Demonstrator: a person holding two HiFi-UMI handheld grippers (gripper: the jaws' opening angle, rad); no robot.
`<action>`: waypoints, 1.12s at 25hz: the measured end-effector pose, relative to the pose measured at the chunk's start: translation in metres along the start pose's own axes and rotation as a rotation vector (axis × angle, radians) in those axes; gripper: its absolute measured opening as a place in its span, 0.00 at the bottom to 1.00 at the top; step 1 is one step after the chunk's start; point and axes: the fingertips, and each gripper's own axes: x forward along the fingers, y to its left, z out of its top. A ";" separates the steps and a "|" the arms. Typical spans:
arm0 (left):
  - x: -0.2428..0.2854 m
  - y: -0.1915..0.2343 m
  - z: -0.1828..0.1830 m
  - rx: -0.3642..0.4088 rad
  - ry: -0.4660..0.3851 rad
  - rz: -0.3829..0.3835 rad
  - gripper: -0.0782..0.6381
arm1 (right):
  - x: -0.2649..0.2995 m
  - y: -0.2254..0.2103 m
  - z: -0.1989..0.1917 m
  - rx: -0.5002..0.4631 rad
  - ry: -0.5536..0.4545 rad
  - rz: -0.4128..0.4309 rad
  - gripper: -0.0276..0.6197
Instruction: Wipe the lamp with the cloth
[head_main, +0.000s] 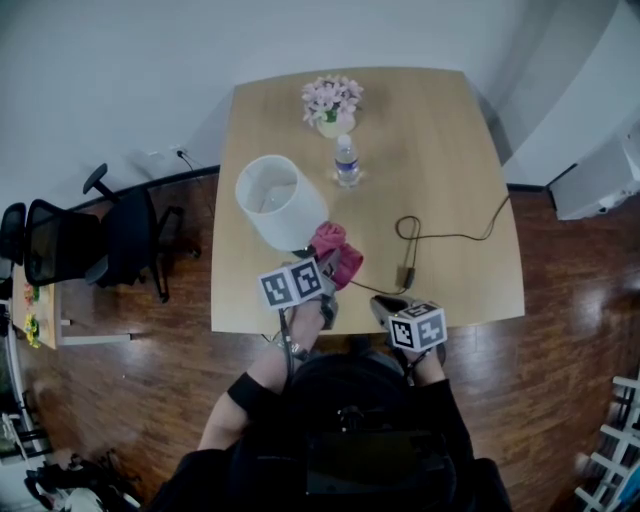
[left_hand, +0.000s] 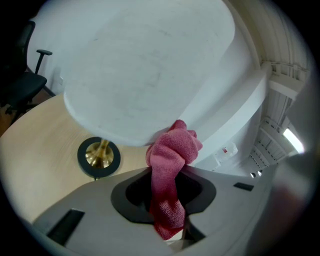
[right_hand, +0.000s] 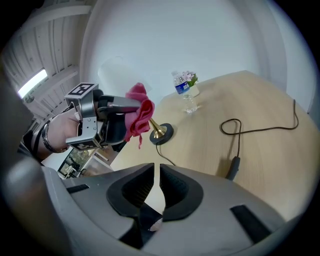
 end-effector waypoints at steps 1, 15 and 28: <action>0.000 0.006 -0.006 -0.002 0.015 0.009 0.25 | 0.000 0.001 0.000 0.000 0.000 -0.002 0.10; -0.106 0.105 -0.018 0.090 0.051 0.053 0.25 | 0.024 0.045 0.026 -0.029 -0.029 0.001 0.10; -0.143 0.136 0.055 0.196 0.021 -0.018 0.25 | 0.099 0.078 0.086 -0.184 -0.274 -0.053 0.30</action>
